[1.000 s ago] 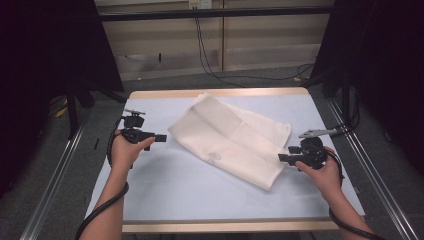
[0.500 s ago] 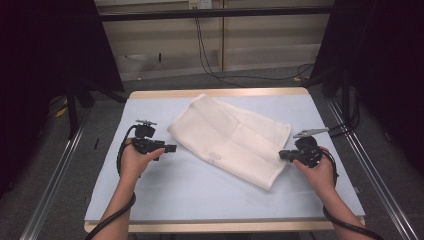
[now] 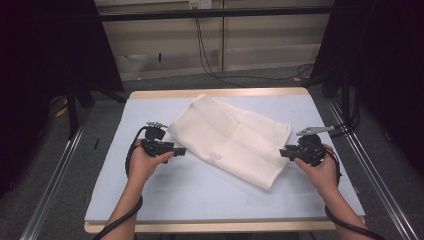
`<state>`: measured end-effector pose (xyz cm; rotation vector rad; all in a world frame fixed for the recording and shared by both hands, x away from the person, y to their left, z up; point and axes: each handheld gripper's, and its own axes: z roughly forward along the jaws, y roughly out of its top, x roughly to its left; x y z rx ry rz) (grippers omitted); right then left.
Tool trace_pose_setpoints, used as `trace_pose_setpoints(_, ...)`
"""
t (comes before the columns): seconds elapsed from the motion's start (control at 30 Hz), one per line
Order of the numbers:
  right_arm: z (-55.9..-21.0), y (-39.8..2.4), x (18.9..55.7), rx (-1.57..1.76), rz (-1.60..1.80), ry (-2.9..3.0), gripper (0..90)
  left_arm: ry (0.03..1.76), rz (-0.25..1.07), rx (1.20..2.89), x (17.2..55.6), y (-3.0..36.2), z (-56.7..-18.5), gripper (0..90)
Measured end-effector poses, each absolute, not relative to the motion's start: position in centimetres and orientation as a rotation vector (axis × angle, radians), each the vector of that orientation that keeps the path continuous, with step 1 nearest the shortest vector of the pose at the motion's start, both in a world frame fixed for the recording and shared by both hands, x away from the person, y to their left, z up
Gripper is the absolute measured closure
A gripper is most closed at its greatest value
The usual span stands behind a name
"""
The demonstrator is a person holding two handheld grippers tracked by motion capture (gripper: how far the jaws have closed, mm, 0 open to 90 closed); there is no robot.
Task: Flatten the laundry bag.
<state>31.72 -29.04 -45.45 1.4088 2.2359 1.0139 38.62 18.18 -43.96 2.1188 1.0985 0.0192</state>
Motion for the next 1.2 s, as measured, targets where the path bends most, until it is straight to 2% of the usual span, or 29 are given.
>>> trace_pose_setpoints(0.1,-46.2,-29.6,32.0,1.454,0.997,2.211,51.4,1.077,0.023,2.148,38.3,17.8,-44.1,32.5)
trace_pose_setpoints(0.2,-46.7,-29.9,32.2,1.480,0.991,2.218,49.1,1.062,0.027,2.159,38.1,17.6,-44.2,30.5)
trace_pose_setpoints(0.3,-47.6,-29.8,32.5,1.536,0.981,2.232,52.6,1.032,0.038,2.157,37.5,17.1,-44.1,29.0)
trace_pose_setpoints(0.47,-47.5,-29.6,32.7,1.488,0.968,2.290,85.1,1.014,0.052,2.152,37.0,16.5,-44.1,28.9)
trace_pose_setpoints(0.8,-45.5,-28.4,31.9,1.380,1.075,2.304,88.0,1.004,0.053,2.154,36.9,15.8,-44.0,29.0)
trace_pose_setpoints(0.97,-43.1,-26.4,31.1,1.266,1.193,2.333,88.2,0.975,0.053,2.158,36.8,14.9,-43.6,28.3)
trace_pose_setpoints(1.2,-42.5,-23.7,30.1,1.132,1.264,2.410,88.3,0.955,0.042,2.173,36.9,13.8,-43.5,27.8)
